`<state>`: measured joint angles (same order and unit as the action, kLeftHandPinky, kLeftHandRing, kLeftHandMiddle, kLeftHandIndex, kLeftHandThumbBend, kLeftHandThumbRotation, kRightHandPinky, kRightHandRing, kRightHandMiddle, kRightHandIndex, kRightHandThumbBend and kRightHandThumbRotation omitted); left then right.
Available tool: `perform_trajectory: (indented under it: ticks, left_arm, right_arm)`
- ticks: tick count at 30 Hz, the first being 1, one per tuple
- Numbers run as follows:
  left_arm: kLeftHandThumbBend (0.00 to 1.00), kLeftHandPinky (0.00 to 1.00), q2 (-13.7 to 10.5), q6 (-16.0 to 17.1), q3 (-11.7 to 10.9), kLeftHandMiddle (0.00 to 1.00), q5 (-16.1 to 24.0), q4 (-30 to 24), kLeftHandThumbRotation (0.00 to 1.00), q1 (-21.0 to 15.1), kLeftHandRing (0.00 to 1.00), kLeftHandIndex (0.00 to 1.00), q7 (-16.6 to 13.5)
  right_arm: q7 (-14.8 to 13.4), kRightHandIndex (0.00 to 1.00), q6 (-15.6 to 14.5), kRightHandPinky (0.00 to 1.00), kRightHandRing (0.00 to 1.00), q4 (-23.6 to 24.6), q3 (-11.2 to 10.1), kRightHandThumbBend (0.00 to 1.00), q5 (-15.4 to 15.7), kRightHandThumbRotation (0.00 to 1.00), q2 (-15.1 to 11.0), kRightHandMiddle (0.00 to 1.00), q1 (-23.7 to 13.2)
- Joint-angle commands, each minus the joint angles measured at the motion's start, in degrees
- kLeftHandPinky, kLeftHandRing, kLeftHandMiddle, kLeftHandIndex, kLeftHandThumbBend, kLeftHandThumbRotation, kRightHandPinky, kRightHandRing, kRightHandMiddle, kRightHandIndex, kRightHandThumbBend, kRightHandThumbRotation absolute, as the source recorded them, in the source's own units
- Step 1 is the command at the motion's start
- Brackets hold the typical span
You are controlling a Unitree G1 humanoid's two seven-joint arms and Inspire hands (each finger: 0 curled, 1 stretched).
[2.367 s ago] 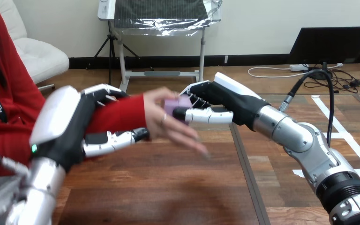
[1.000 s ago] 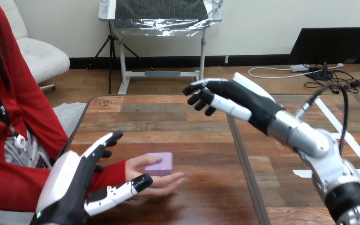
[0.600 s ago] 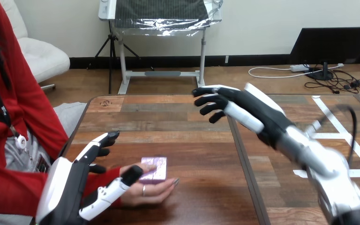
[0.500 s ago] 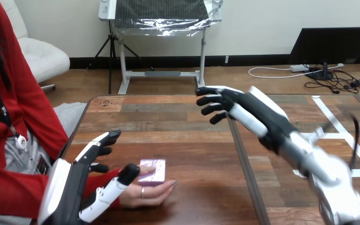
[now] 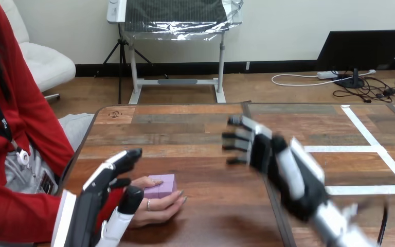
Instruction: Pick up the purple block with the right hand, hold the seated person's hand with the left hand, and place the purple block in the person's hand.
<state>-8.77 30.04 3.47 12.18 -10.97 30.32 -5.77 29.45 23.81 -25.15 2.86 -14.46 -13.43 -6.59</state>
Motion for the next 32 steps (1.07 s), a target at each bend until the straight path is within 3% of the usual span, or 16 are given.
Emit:
perform_trajectory:
  ticks: [1, 9, 19, 32]
  left_arm:
    - [0.69, 0.74, 0.4, 2.7, 0.2, 0.81, -2.0, -2.0, 1.0, 0.6, 0.81, 0.76, 0.9]
    - [0.67, 0.72, 0.8, 3.1, 0.0, 0.81, -3.6, -5.2, 1.0, 3.4, 0.81, 0.76, 2.4]
    - [0.7, 0.71, 2.1, 4.3, 0.1, 0.79, -8.7, -6.8, 1.0, 5.8, 0.8, 0.76, 3.6]
    - [0.56, 0.71, 3.6, 6.5, 0.0, 0.78, -9.9, -5.7, 1.0, 6.1, 0.79, 0.75, 3.8]
  right_arm:
    - [0.3, 0.88, -1.2, 0.73, 0.82, 7.8, -0.4, 0.92, -2.8, 1.0, 2.6, 0.85, 3.9]
    - [1.0, 0.88, -1.4, 0.76, 0.83, 11.8, 0.0, 0.87, -2.9, 1.0, 3.8, 0.85, 9.2]
    - [0.8, 0.88, -1.0, 0.78, 0.85, 14.9, 0.0, 0.81, -2.3, 1.0, 4.9, 0.85, 13.5]
    - [-0.8, 0.86, -0.5, 0.92, 0.88, 16.8, 0.0, 0.8, -1.7, 1.0, 5.8, 0.85, 16.2]
